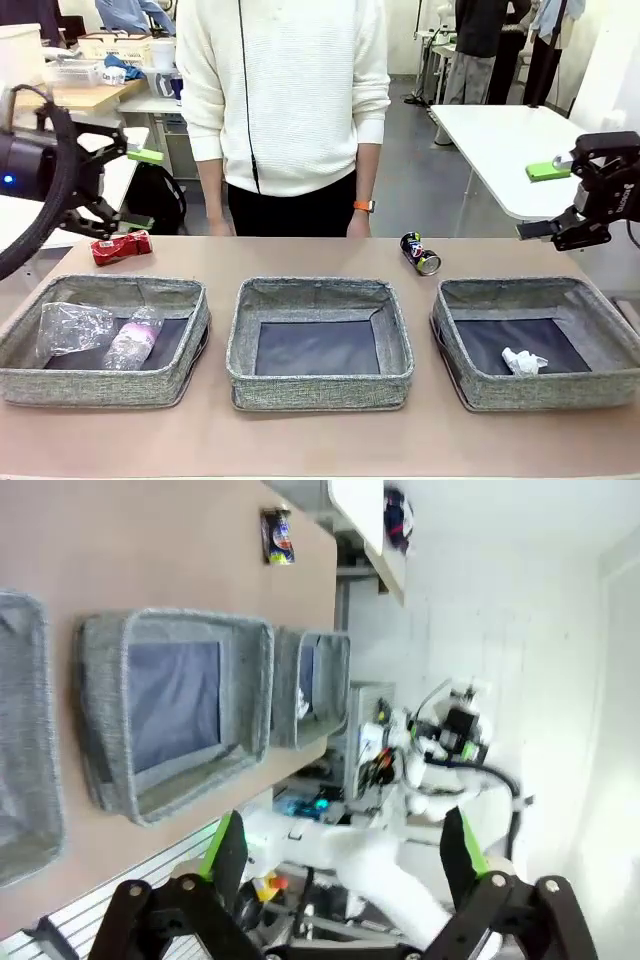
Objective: Sort the waste into the appropriate baskets.
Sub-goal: Place the picked waste into the Fabric basket indicated by the person, then pick up the waste item pointed out by the person.
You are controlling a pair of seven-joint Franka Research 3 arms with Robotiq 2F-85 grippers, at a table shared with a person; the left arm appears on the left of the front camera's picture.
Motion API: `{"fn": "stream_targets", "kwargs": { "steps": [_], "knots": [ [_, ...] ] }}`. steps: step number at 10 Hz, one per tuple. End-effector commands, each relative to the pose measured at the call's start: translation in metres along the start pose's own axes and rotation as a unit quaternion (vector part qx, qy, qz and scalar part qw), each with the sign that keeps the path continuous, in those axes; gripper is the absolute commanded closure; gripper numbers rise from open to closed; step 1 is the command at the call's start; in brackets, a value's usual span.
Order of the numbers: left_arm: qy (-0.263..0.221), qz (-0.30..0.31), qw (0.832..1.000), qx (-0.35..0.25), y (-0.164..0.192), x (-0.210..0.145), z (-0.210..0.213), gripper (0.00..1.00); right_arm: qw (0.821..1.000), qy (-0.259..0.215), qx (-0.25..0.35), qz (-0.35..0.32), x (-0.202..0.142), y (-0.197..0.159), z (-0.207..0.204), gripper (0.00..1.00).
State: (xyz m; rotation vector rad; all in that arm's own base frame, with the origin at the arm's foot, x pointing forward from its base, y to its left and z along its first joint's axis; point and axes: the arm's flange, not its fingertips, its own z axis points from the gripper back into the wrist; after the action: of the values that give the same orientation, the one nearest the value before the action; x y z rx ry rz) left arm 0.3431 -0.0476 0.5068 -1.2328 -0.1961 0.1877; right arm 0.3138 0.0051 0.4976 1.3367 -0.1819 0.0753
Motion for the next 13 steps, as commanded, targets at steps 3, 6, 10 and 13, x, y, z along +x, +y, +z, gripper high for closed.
{"fn": "stream_targets", "kwargs": {
  "steps": [3, 6, 10, 13],
  "knots": [
    [0.0, 0.0, 1.0, 0.0, 0.0, 0.0, 0.0, 0.0, 1.0, -0.003, 0.01, 0.006, 0.001, 0.002, -0.001, 0.0],
    [0.0, 0.0, 1.0, 0.0, 0.0, 0.0, 0.0, 0.0, 1.0, -0.003, 0.01, 0.006, 0.001, 0.002, -0.001, 0.0],
    [0.0, 0.0, 1.0, 0.0, 0.0, 0.0, 0.0, 0.0, 1.0, -0.003, 0.01, 0.006, 0.001, 0.002, -0.001, 0.0],
    [0.0, 0.0, 1.0, 0.0, 0.0, 0.0, 0.0, 0.0, 1.0, -0.003, 0.01, 0.006, 0.001, 0.002, -0.001, 0.0]
  ]
}}
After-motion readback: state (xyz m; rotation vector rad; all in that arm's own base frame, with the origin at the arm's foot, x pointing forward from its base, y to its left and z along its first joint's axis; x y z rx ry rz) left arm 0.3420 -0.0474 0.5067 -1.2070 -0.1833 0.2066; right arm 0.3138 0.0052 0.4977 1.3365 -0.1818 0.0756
